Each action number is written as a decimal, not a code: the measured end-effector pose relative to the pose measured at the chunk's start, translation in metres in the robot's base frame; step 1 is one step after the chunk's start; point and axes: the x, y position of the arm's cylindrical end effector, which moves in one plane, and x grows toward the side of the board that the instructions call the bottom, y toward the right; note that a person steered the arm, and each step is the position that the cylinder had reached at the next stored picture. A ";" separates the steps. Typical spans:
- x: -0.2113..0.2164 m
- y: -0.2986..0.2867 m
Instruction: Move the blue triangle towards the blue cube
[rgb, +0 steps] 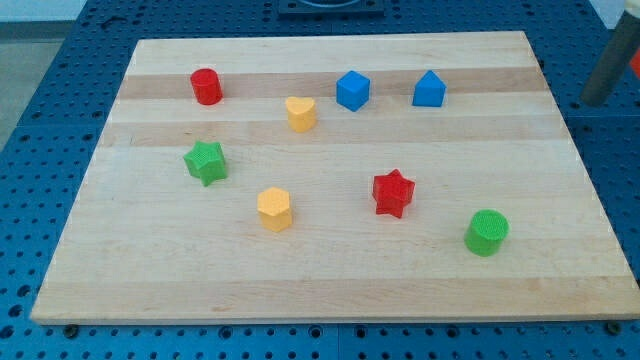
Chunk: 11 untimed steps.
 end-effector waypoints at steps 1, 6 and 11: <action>0.006 -0.027; -0.058 -0.121; -0.010 -0.262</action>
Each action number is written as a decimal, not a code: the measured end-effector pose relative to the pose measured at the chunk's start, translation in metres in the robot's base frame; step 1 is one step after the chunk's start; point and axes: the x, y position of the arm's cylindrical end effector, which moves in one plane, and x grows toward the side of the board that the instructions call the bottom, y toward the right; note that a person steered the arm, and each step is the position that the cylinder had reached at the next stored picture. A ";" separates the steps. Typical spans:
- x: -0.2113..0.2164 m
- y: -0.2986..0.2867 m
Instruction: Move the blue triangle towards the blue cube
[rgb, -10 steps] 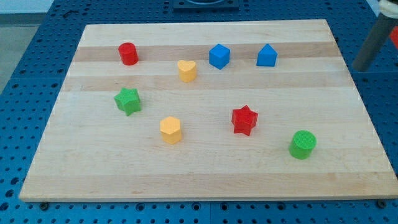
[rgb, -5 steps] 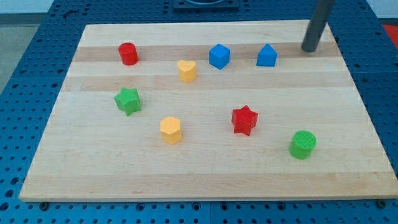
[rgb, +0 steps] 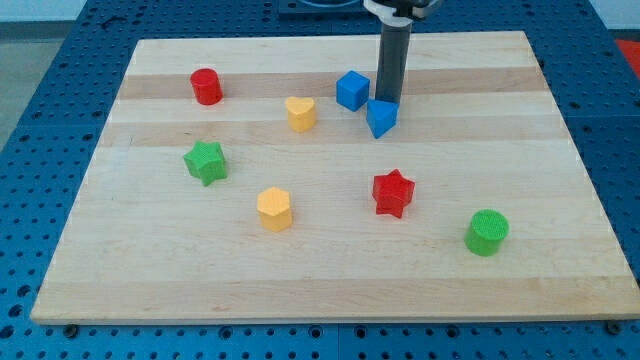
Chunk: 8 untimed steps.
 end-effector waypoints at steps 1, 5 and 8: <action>0.000 0.033; 0.057 0.017; 0.040 -0.003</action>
